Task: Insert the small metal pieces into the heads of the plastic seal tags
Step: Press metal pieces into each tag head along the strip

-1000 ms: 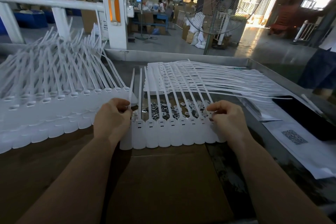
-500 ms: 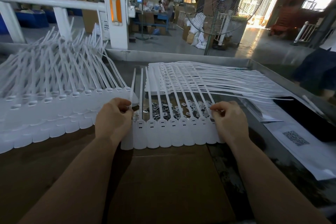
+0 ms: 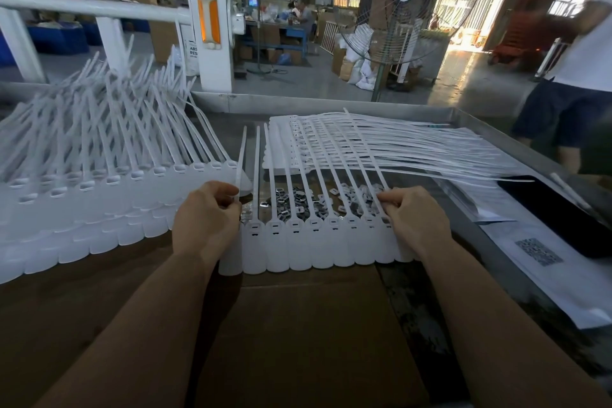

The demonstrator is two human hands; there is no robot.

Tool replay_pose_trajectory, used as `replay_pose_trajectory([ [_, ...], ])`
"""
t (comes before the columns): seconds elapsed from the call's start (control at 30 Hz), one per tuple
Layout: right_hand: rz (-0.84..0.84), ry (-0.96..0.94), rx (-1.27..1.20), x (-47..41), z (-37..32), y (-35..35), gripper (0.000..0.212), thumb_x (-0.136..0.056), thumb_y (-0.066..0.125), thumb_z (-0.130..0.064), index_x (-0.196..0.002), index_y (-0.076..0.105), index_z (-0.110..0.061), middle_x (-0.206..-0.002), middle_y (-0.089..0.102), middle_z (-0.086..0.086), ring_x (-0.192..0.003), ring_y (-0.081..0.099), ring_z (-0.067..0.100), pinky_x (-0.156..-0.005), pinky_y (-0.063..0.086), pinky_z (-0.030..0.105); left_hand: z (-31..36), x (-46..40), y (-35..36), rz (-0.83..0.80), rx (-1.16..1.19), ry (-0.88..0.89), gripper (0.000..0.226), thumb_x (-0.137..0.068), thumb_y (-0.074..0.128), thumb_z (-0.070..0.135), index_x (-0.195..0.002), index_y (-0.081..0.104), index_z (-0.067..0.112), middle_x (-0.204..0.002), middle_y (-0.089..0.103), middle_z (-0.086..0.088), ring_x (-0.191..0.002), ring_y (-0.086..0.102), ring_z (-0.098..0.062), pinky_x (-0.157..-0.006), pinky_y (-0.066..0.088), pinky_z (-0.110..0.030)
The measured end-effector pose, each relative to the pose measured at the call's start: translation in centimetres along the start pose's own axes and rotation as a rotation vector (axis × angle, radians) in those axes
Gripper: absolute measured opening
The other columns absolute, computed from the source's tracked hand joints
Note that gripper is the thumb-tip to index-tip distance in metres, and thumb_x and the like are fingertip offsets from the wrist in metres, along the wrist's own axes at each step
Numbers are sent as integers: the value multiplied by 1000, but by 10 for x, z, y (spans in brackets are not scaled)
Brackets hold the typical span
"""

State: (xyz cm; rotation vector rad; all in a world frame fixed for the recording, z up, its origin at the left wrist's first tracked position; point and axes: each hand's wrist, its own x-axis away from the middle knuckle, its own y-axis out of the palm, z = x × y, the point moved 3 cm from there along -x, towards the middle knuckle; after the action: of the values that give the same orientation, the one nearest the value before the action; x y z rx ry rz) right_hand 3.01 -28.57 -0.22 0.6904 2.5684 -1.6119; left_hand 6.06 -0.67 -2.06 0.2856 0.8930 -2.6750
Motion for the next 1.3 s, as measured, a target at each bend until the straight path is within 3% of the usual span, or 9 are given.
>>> replay_pose_trajectory([
  [0.3, 69, 37, 4, -1, -2, -3, 17, -92, 55, -20, -98, 71, -23, -105, 67, 0, -92, 61, 21, -75, 47, 30, 1, 1, 1, -2, -15, 23, 22, -88, 60, 16, -109, 62, 17, -103, 65, -1, -88, 52, -11, -78, 42, -27],
  [0.47, 133, 2, 8, 4, -1, 4, 14, -94, 52, -19, -100, 64, -17, -107, 60, 7, -99, 54, 25, -74, 41, 30, 2, 1, -1, 5, -13, 24, 22, -88, 60, 15, -110, 63, 15, -104, 65, -2, -88, 52, -11, -79, 41, -27],
  [0.63, 238, -13, -204, 6, 2, 0, 12, -93, 53, -11, -99, 62, -8, -109, 53, 11, -102, 51, 25, -79, 36, 25, 2, 1, -2, 10, -6, 17, 21, -88, 60, 15, -108, 63, 16, -95, 61, 4, -87, 52, -11, -77, 41, -27],
  [0.73, 312, -3, -318, 7, 6, -7, 12, -93, 51, -9, -99, 61, -6, -102, 56, 10, -98, 51, 24, -82, 42, 33, 2, 1, -2, 11, -8, 14, 21, -87, 60, 15, -108, 63, 17, -90, 58, 8, -86, 52, -10, -77, 42, -27],
  [0.93, 292, 74, -521, 6, 12, -12, 12, -91, 54, -5, -88, 60, -14, -83, 63, 5, -79, 60, 22, -71, 50, 33, 2, 0, -2, 15, 9, -1, 19, -87, 60, 16, -106, 64, 18, -90, 59, 8, -86, 53, -11, -76, 42, -27],
  [1.0, 267, 120, -605, 6, 16, -13, 12, -88, 58, -4, -88, 65, -14, -83, 66, 7, -74, 62, 18, -66, 53, 25, 1, 1, -3, 13, 12, -1, 20, -87, 60, 16, -107, 64, 18, -92, 60, 6, -87, 53, -11, -76, 41, -26],
  [1.1, 241, 155, -677, 7, 20, -12, 12, -84, 64, -6, -91, 70, -14, -74, 66, -2, -61, 59, 1, -50, 43, 4, 1, 1, -3, 10, 12, 0, 21, -87, 60, 16, -109, 63, 17, -100, 64, 1, -88, 52, -11, -76, 41, -26],
  [1.2, 223, 171, -730, 7, 20, -12, 14, -83, 65, -4, -87, 69, -17, -74, 64, -5, -54, 58, -9, -46, 39, 1, 1, 1, -2, 10, 13, -4, 22, -88, 60, 16, -110, 63, 17, -104, 65, -1, -89, 51, -11, -77, 41, -27],
  [1.3, 205, 175, -750, 9, 20, -13, 18, -82, 66, -2, -89, 67, -19, -83, 65, -1, -60, 60, -4, -48, 40, 1, 1, 2, -2, 11, 11, -5, 22, -88, 60, 16, -110, 63, 17, -104, 65, -1, -88, 51, -11, -77, 41, -27],
])
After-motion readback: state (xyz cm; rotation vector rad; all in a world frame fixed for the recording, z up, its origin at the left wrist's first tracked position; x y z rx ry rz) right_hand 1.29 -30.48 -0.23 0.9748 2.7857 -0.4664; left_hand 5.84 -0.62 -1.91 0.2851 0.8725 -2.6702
